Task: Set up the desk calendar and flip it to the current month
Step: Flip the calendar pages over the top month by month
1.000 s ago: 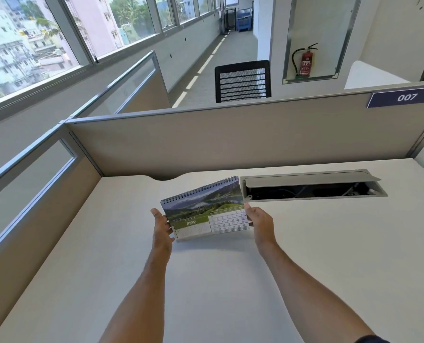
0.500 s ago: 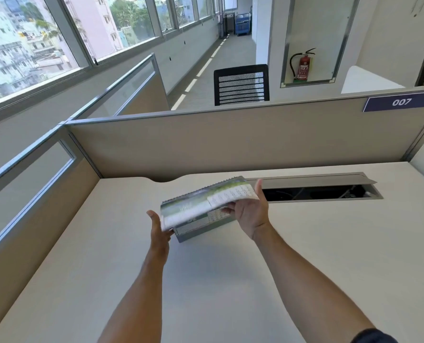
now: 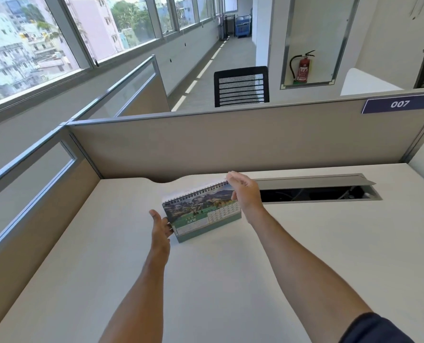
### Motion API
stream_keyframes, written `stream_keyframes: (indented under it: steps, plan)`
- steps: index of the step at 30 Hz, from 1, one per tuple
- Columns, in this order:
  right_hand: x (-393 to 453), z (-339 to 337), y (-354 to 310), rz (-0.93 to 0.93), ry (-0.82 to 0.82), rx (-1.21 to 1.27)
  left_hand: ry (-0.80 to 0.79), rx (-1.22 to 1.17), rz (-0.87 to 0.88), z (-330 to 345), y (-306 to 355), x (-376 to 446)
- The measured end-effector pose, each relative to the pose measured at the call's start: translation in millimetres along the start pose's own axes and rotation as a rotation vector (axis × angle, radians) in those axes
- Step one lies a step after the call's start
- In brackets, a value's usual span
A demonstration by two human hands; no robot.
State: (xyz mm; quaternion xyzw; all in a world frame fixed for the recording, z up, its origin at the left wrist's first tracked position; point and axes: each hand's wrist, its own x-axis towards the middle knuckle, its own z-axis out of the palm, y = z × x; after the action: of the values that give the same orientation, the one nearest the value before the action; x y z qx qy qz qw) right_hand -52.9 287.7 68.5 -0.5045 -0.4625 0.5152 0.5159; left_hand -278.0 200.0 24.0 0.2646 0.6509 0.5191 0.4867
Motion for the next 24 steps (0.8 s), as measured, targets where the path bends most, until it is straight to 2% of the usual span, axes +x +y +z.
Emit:
stream_keyframes:
  steps: [4, 9, 13, 16, 20, 24]
  plan:
    - [1.9, -11.0, 18.9, -0.038, 0.116, -0.191, 0.006, 0.017, -0.006, 0.3, 1.4, 1.7]
    - [-5.0, -23.1, 41.9, 0.127, 0.063, -0.25, 0.02, -0.004, 0.036, 2.4, 4.2, 2.3]
    - [-11.7, -24.5, 51.3, 0.158, -0.01, -0.168, 0.032, -0.032, 0.061, 6.9, 7.0, -2.8]
    - [-13.4, -26.4, 53.5, 0.139, -0.007, -0.244, 0.133, 0.112, 0.166, 5.9, 4.2, -5.4]
    - [-18.1, -33.3, 51.0, -0.061, 0.065, -0.578, 0.43, 0.48, 0.375, -1.9, 4.7, -11.6]
    - [-19.5, -36.6, 38.0, -0.44, 0.059, -0.924, 0.449, 0.896, 0.728, -7.2, 11.4, -17.3]
